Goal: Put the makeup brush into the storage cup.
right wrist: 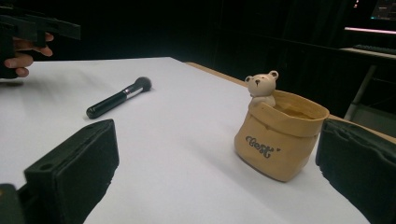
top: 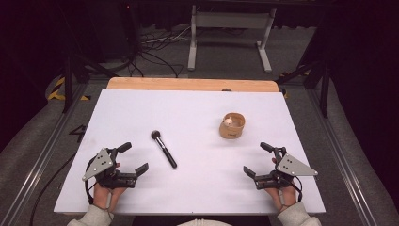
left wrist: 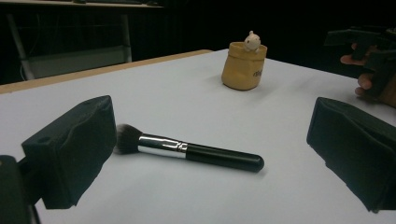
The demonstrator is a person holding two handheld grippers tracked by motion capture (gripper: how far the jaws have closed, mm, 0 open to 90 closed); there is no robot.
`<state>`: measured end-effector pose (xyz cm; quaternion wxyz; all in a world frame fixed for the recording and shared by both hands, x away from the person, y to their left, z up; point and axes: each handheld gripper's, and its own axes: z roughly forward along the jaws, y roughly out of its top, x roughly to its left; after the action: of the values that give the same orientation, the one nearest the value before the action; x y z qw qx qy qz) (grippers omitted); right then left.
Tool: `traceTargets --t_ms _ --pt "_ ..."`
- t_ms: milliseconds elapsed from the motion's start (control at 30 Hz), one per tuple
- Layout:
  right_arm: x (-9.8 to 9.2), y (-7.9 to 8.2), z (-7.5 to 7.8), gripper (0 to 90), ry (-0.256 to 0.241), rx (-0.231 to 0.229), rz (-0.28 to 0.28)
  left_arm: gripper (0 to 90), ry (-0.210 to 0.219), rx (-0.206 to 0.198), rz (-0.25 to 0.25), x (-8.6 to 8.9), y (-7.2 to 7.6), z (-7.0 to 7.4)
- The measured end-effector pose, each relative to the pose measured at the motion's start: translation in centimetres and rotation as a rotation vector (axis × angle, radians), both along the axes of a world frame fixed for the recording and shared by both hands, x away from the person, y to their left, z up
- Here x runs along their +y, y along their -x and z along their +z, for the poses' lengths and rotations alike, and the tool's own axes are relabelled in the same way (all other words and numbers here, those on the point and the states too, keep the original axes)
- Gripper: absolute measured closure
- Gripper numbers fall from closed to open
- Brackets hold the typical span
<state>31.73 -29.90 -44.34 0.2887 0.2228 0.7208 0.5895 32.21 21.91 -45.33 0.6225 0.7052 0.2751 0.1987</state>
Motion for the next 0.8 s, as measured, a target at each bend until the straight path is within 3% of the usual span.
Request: traceTargets --t_ms 133,233,400,500,767,800 --pt "0.2 0.6 0.7 0.0 0.018 -0.05 0.003 2.1 -0.012 -0.006 -0.01 -0.3 0.2 0.1" --pt "0.3 0.7 0.8 0.0 0.028 -0.06 0.011 1.9 -0.018 0.005 -0.014 -0.3 0.4 0.2" --pt "0.3 0.3 0.5 0.0 0.024 -0.029 0.011 1.4 -0.012 0.006 -0.015 -0.3 0.5 0.4" --pt "0.2 0.2 0.4 0.0 0.031 -0.015 -0.024 0.9 -0.007 0.0 -0.02 -0.4 0.2 1.1" --pt "0.0 0.1 0.3 0.0 0.019 0.02 -0.03 0.2 0.026 0.031 -0.02 -1.1 -1.3 2.8" --pt "-0.2 0.1 0.4 0.4 0.005 0.048 -0.028 0.2 0.034 0.044 -0.017 -1.4 -1.9 3.2"
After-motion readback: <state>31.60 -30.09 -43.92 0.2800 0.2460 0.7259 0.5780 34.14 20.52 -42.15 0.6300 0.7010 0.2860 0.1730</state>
